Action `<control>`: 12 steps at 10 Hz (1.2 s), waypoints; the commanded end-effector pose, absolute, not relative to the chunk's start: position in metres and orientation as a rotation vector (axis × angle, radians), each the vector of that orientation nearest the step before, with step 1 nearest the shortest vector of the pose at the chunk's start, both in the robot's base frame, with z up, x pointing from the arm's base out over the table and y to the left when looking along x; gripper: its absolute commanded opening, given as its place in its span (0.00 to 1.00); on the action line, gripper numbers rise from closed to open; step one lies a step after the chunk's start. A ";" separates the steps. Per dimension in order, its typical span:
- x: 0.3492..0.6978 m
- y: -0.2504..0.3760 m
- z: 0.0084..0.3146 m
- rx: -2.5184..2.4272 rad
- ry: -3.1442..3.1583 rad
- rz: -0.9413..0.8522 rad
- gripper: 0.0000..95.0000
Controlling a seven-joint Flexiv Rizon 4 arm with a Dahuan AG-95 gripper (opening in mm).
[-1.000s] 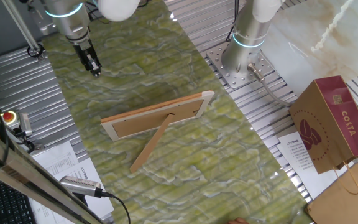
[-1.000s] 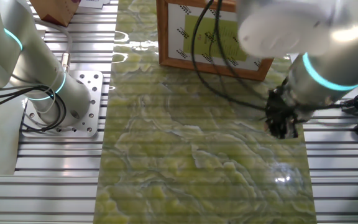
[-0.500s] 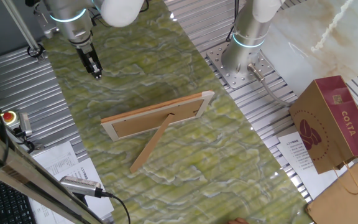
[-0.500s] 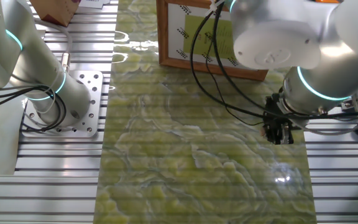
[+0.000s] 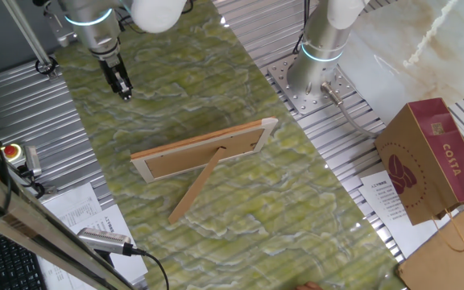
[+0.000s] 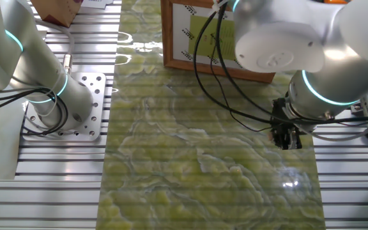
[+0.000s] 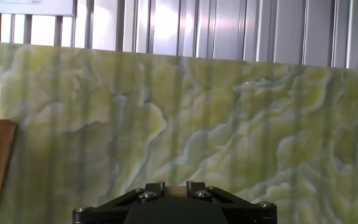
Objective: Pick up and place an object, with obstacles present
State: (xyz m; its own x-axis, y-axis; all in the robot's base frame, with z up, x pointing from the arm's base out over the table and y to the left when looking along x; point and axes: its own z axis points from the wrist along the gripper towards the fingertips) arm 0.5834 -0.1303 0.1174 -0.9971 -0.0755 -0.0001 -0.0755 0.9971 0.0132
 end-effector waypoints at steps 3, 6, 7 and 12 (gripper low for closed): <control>0.585 -0.130 0.117 0.118 -3.137 -0.022 0.20; 0.585 -0.130 0.117 0.105 -3.136 -0.021 0.20; 0.585 -0.130 0.117 0.102 -3.136 -0.020 0.20; 0.587 -0.131 0.123 0.088 -3.128 -0.006 0.20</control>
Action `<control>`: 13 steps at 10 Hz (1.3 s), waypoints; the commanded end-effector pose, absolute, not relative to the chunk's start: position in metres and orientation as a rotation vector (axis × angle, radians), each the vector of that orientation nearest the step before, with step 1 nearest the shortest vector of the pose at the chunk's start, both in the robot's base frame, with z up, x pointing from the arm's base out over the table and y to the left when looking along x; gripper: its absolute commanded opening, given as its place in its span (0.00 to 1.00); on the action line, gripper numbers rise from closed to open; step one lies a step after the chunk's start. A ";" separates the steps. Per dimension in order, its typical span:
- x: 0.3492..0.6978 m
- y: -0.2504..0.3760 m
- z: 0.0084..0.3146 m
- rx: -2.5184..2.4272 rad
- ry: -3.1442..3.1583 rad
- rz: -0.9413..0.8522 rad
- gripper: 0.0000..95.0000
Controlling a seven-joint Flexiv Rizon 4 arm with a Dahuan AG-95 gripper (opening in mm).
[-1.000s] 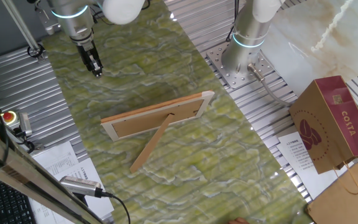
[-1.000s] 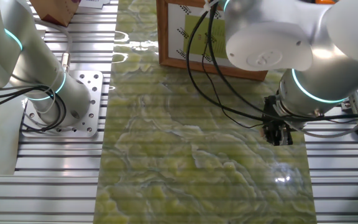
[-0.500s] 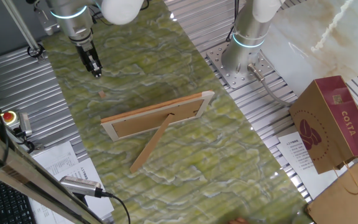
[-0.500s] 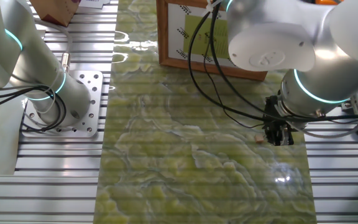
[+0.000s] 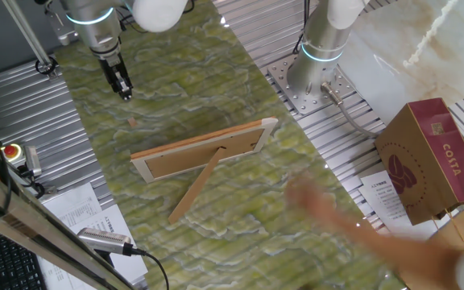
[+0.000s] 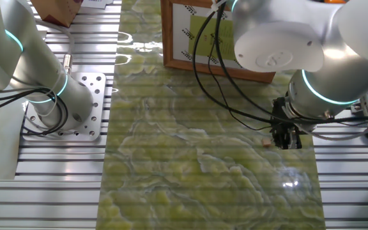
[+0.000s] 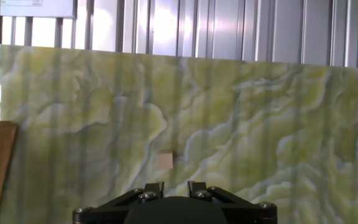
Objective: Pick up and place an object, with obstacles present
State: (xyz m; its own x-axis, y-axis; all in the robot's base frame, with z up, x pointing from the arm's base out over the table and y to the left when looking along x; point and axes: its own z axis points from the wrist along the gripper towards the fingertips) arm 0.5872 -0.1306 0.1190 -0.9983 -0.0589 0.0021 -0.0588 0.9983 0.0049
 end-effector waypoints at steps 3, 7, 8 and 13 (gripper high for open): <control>0.591 -0.133 0.147 0.152 -3.127 -0.010 0.00; 0.594 -0.128 0.170 0.166 -3.123 -0.003 0.00; 0.595 -0.128 0.174 0.161 -3.119 0.000 0.00; 0.595 -0.128 0.181 0.157 -3.118 -0.003 0.00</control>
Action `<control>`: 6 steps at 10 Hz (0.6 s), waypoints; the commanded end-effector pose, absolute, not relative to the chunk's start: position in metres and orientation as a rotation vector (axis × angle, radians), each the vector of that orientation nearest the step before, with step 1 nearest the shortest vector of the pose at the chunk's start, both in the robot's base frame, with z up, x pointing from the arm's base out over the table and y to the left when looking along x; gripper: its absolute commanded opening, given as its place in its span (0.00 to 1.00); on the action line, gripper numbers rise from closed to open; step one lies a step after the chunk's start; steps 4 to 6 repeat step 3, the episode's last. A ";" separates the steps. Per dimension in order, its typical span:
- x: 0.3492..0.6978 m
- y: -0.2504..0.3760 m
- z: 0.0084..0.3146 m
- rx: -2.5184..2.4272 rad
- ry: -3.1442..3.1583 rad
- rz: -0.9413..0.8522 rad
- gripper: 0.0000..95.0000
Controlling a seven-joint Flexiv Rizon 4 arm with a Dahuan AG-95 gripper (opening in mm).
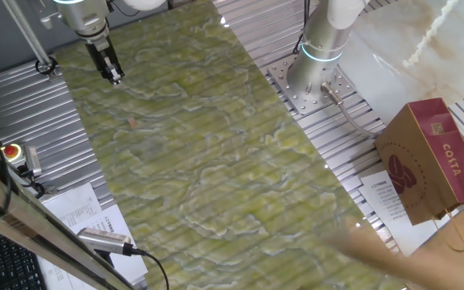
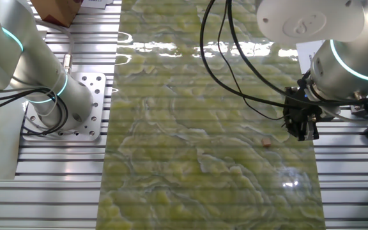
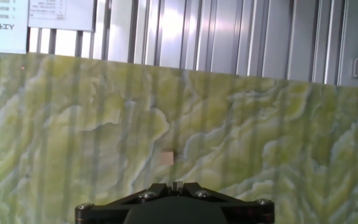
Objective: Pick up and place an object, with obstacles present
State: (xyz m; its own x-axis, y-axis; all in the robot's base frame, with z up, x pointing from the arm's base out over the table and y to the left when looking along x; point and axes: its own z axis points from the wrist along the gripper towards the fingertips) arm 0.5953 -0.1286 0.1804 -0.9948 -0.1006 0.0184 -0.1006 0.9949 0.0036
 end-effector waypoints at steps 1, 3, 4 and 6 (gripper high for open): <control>0.595 -0.128 0.181 0.155 -3.118 -0.004 0.00; 0.595 -0.128 0.181 0.153 -3.118 -0.005 0.00; 0.595 -0.128 0.181 0.153 -3.118 -0.005 0.00; 0.595 -0.128 0.181 0.153 -3.118 -0.005 0.00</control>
